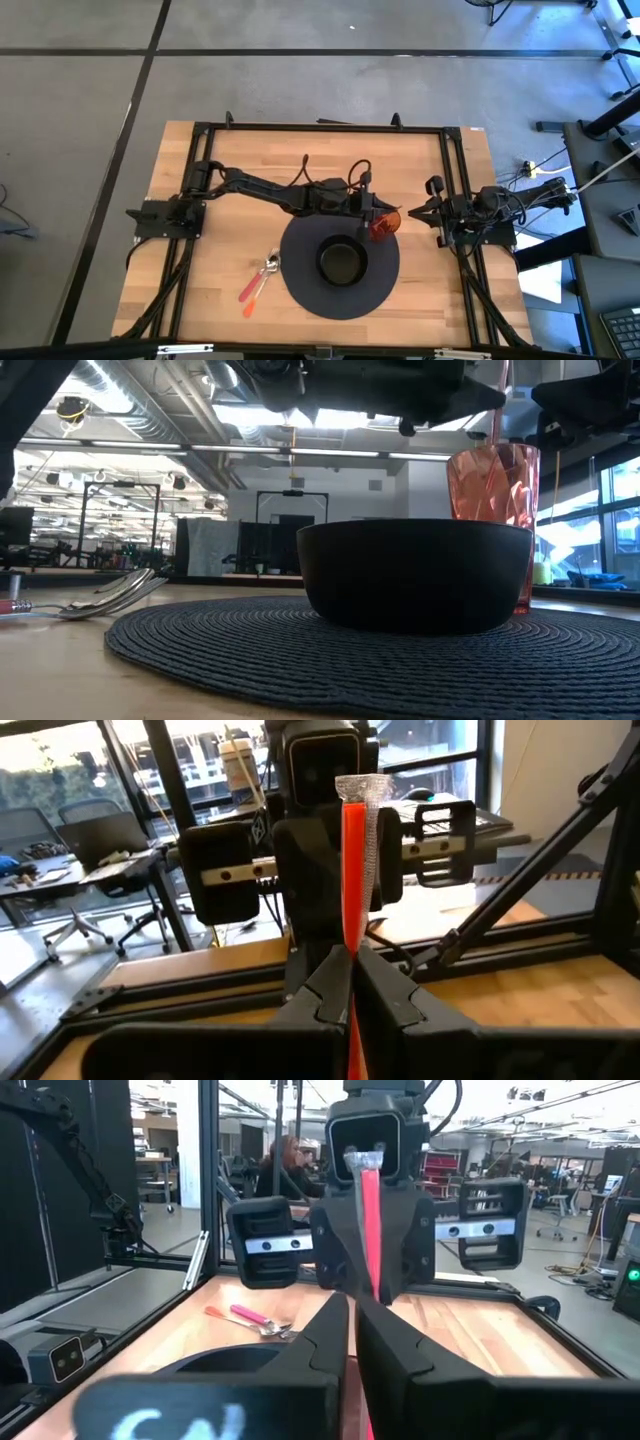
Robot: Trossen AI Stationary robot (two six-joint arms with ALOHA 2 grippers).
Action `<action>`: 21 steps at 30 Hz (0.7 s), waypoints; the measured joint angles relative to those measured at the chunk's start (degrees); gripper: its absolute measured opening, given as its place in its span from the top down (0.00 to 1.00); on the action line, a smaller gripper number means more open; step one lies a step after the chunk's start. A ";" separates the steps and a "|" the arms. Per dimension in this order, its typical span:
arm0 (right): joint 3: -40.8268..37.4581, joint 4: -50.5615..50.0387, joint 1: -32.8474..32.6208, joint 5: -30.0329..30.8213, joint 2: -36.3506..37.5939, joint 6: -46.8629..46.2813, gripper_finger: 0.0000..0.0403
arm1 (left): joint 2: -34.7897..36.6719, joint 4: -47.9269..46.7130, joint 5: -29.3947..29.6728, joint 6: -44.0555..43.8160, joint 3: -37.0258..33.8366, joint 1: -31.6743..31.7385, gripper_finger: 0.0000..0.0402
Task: Pick & Place Utensil
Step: Put the orange straw into the orange glass on the black mat
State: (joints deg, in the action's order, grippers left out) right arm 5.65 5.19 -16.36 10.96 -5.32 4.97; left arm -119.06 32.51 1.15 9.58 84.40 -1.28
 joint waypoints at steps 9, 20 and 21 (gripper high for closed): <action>0.00 0.00 0.02 0.00 0.00 0.00 0.94 | -0.11 -0.11 0.00 -1.45 0.00 0.02 0.99; 0.00 -0.03 0.01 0.00 0.00 0.00 0.94 | -0.11 -3.16 -5.68 -8.36 0.00 2.60 0.86; 0.00 -0.08 0.01 0.00 -0.01 0.00 0.94 | -0.11 -3.26 -5.61 -9.24 0.00 2.67 0.84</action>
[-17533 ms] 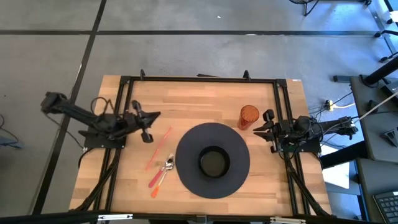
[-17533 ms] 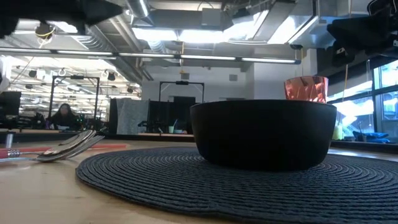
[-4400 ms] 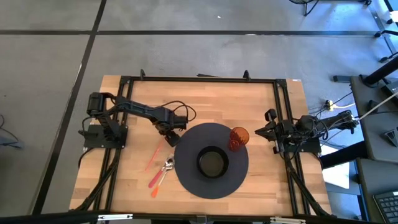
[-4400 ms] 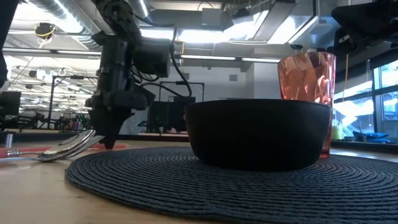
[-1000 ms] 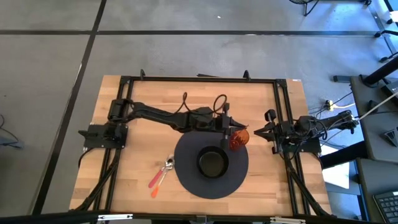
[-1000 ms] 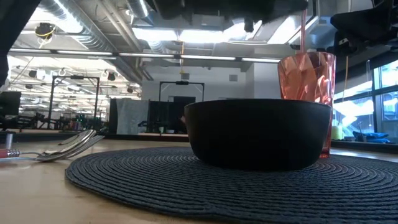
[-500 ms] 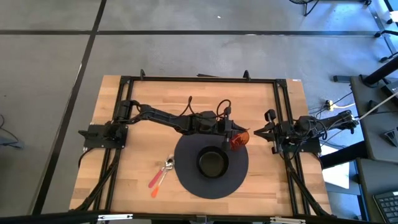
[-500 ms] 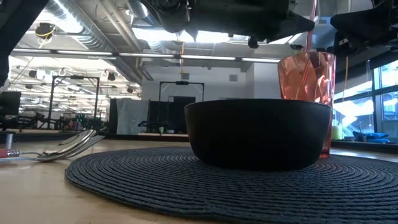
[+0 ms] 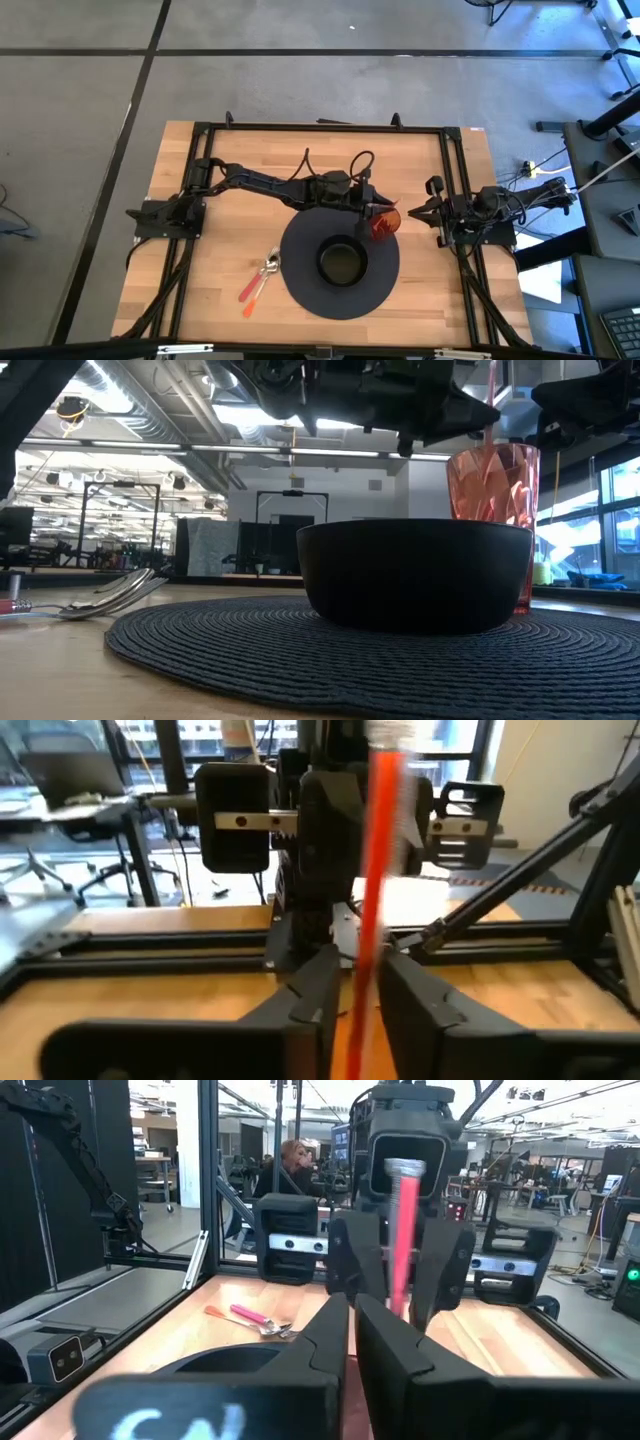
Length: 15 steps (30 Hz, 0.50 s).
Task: Pick & Place Utensil
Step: Put the orange straw into the orange glass on the black mat, then put the pink fork into the black bowl on the black mat
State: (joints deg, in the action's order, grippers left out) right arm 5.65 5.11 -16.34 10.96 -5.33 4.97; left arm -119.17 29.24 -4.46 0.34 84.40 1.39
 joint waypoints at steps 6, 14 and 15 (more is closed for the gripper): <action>0.00 -0.31 -0.02 0.00 -0.01 -0.01 0.94 | 0.78 -1.34 0.26 -0.87 0.00 -0.07 0.68; 0.00 -0.62 -0.01 0.00 0.01 -0.20 0.94 | 12.85 -16.32 8.98 4.93 0.00 -3.61 0.56; 0.00 -0.76 0.00 0.00 0.00 -0.20 0.94 | 14.94 -19.23 11.58 5.39 0.00 -4.36 0.56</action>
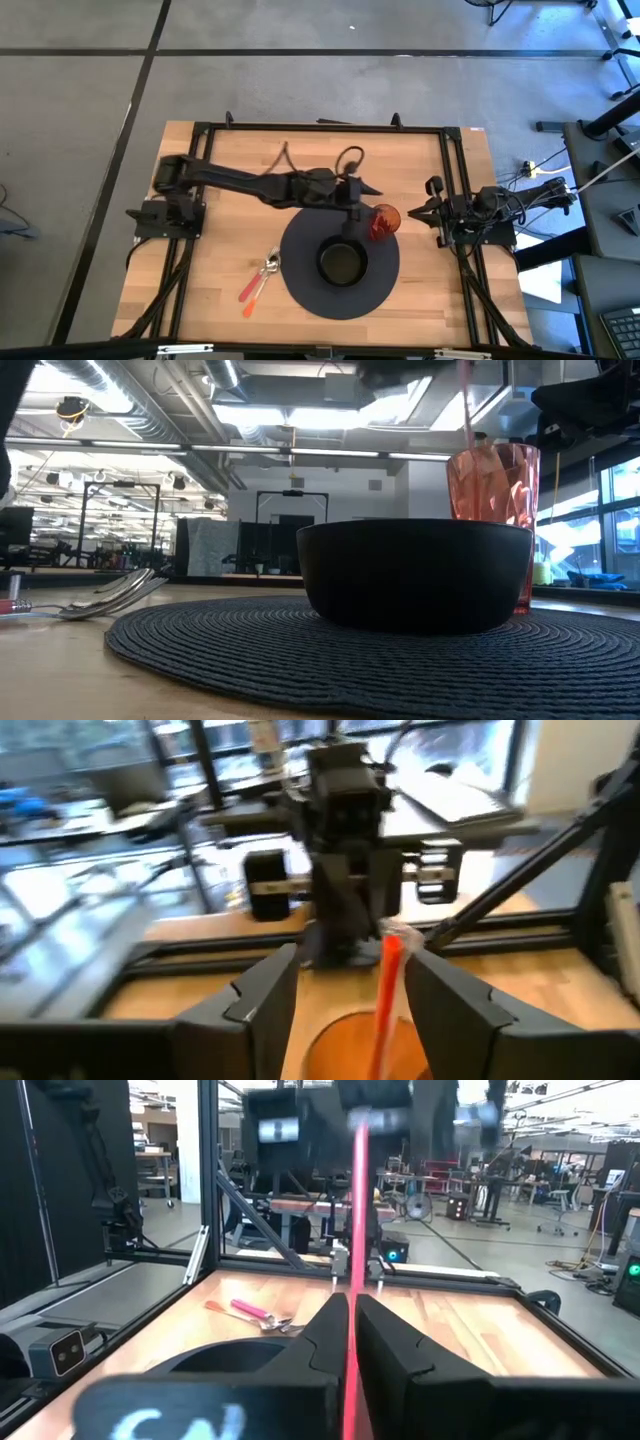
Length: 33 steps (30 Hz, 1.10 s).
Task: Pick & Place Utensil
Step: Put the pink fork into the black bowl on the black mat
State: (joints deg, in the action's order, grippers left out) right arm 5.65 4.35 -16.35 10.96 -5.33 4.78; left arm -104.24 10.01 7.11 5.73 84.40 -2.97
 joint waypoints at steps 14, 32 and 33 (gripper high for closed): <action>0.00 0.01 0.01 0.00 0.01 -0.44 0.94 | 16.03 -23.38 16.78 -4.59 -3.37 -7.92 0.71; 0.00 -1.26 0.01 0.00 -0.01 -1.49 0.94 | 12.25 -71.65 17.10 -41.47 -3.41 -20.69 1.00; 0.00 -1.25 -0.01 0.00 0.00 -1.60 0.94 | 11.51 -73.12 18.04 -44.15 -3.41 -22.58 1.00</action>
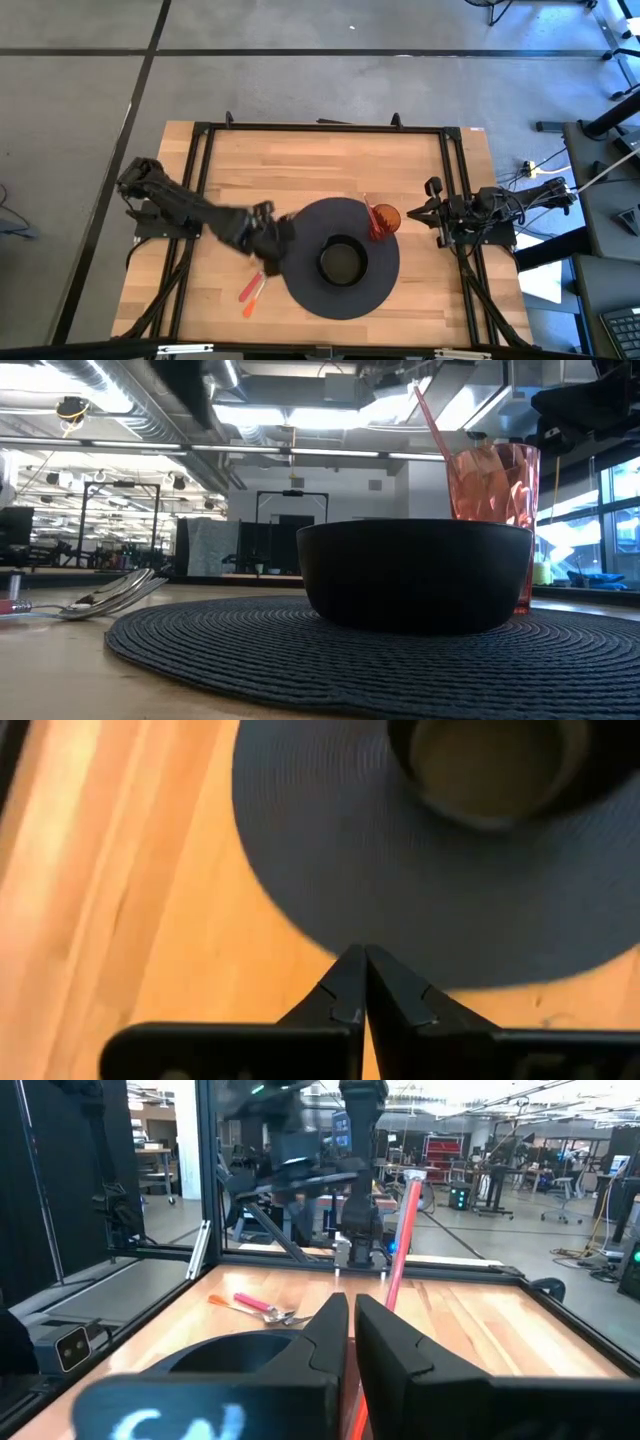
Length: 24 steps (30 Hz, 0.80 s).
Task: Pick & Place Utensil
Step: Put the pink fork into the black bowl on the black mat
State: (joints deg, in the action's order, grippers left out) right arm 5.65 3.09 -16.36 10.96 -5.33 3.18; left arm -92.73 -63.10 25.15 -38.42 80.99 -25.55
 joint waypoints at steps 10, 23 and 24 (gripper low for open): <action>0.00 -0.21 0.00 0.00 -0.01 -0.15 0.94 | -5.25 -5.91 3.96 -13.74 -1.96 -13.25 0.91; 0.00 -0.28 0.02 0.02 0.01 0.22 0.94 | 12.50 17.54 -5.22 -25.73 -33.86 -9.58 0.68; 0.00 -0.27 0.00 0.02 -0.02 0.24 0.94 | 12.80 19.94 -7.44 -25.45 -34.85 -9.11 0.68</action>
State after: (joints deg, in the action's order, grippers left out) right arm 5.65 2.83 -16.36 10.98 -5.34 3.42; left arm -79.93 -43.16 17.71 -63.87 46.14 -34.66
